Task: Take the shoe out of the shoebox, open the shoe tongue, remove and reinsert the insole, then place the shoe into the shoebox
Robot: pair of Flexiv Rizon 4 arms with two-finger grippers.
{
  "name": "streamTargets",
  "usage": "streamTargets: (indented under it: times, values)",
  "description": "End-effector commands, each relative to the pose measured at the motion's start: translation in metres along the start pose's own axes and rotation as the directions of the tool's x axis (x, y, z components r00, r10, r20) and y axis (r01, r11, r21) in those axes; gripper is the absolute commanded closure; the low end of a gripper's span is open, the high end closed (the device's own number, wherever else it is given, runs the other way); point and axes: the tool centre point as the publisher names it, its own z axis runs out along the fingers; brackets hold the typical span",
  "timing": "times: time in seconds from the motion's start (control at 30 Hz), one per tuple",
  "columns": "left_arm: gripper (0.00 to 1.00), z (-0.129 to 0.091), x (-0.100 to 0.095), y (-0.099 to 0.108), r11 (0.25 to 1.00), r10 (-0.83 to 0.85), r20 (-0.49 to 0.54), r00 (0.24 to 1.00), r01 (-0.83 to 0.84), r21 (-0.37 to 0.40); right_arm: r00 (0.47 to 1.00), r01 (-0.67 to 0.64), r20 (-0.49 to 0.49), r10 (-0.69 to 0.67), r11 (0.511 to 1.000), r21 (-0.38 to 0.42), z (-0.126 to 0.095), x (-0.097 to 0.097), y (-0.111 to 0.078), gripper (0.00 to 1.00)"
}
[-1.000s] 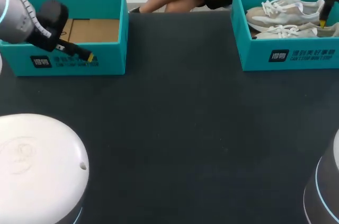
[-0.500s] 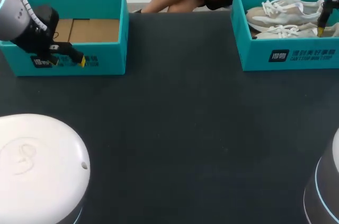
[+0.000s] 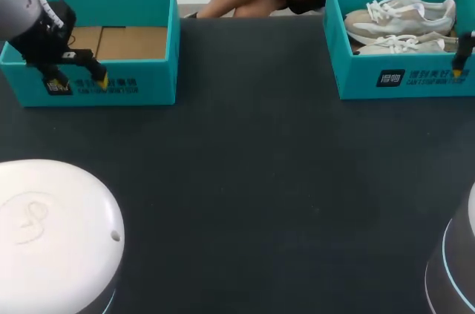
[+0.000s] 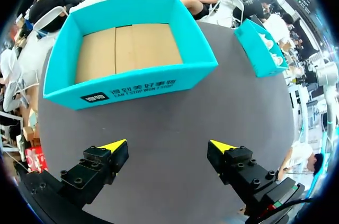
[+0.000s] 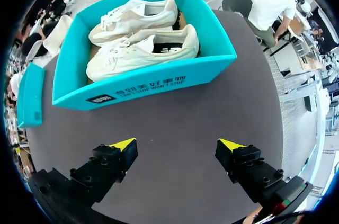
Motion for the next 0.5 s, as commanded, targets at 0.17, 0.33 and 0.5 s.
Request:
streamTargets:
  times: [0.17, 0.33, 0.5]
  values:
    - [0.0, 0.003, -0.01, -0.01, 0.995, -0.068, 0.037, 0.997, 0.071, -0.071, 1.0, 0.029, 0.009, -0.029, 1.0, -0.006, 0.009, -0.001, -0.008, 0.0]
    - [0.0, 0.008, -0.015, -0.011, 0.991, -0.101, 0.068, 0.993, 0.106, -0.085, 0.994, 0.109, -0.013, -0.109, 0.994, 0.031, 0.011, -0.002, -0.007, 0.0]
    - [0.0, 0.012, -0.019, -0.005, 0.984, -0.131, 0.093, 0.987, 0.141, -0.112, 0.983, 0.183, -0.009, -0.182, 0.982, 0.052, 0.011, -0.001, -0.008, 0.0]
